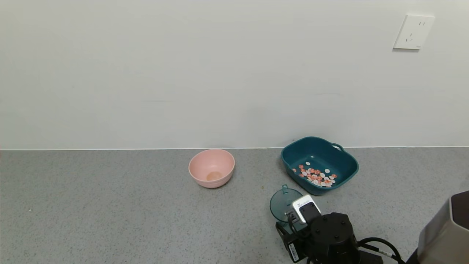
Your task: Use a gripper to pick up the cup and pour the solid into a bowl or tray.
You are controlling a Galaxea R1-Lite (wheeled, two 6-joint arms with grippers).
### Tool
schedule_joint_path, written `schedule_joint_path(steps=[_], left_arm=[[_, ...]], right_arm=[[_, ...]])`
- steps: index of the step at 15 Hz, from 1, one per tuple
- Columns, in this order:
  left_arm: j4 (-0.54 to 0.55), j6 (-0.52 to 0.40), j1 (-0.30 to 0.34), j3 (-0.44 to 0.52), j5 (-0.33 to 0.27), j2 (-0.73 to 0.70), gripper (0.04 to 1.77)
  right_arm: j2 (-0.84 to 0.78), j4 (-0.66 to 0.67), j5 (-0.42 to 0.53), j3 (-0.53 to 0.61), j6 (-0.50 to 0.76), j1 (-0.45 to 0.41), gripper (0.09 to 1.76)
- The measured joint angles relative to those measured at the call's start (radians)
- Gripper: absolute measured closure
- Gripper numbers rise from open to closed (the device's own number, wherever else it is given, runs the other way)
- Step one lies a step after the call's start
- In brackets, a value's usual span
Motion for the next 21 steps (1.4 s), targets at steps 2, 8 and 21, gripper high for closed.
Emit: schedule_joint_path(steps=[2,8,21], left_arm=[[0.0,0.0,0.0,0.0,0.0,0.0,0.09],[0.0,0.0,0.0,0.0,0.0,0.0,0.09],[0.0,0.0,0.0,0.0,0.0,0.0,0.09]], right_arm=[[0.0,-0.003,0.005,0.003,-0.002,0.0,0.53],[-0.009,-0.017,0.014,0.008,-0.002,0.006,0.31],[-0.06,0.034,0.013,0.009,-0.007,0.009,0.17]])
